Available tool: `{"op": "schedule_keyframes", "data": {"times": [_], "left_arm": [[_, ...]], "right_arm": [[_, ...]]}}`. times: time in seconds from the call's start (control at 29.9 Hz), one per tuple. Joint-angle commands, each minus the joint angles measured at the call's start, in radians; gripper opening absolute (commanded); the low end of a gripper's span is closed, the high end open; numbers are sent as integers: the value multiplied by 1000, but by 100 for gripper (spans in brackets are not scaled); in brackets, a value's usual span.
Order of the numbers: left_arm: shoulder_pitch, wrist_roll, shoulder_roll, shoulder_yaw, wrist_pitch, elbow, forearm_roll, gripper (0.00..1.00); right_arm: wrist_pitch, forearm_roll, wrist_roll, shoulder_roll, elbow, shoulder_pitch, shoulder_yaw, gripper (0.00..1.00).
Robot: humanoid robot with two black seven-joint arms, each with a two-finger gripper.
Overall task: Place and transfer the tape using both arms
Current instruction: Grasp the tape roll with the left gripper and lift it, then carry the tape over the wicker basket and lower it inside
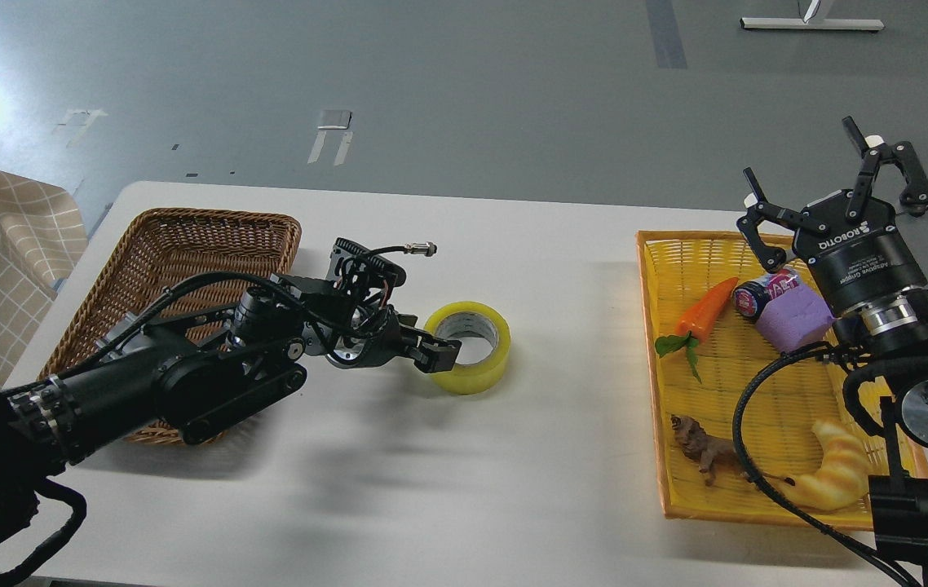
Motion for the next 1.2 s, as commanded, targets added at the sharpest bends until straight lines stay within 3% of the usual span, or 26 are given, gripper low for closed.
{"op": "schedule_keyframes", "data": {"times": [0.0, 0.43, 0.7, 0.97, 1.04, 1.17], "left_arm": [[-9, 7, 0, 0, -1, 0, 5, 0], [-59, -8, 28, -10, 12, -21, 15, 0], [-213, -25, 131, -10, 6, -75, -116, 0], [-323, -112, 301, -8, -1, -75, -143, 0], [-339, -154, 348, -5, 5, -73, -140, 0], [-339, -182, 416, -5, 6, -75, -138, 0]], "right_arm": [[0, 0, 0, 0, 0, 0, 0, 96], [0, 0, 0, 0, 2, 1, 0, 96], [0, 0, 0, 0, 3, 1, 0, 96], [0, 0, 0, 0, 3, 0, 0, 96], [0, 0, 0, 0, 3, 0, 0, 96], [0, 0, 0, 0, 3, 4, 0, 97]]}}
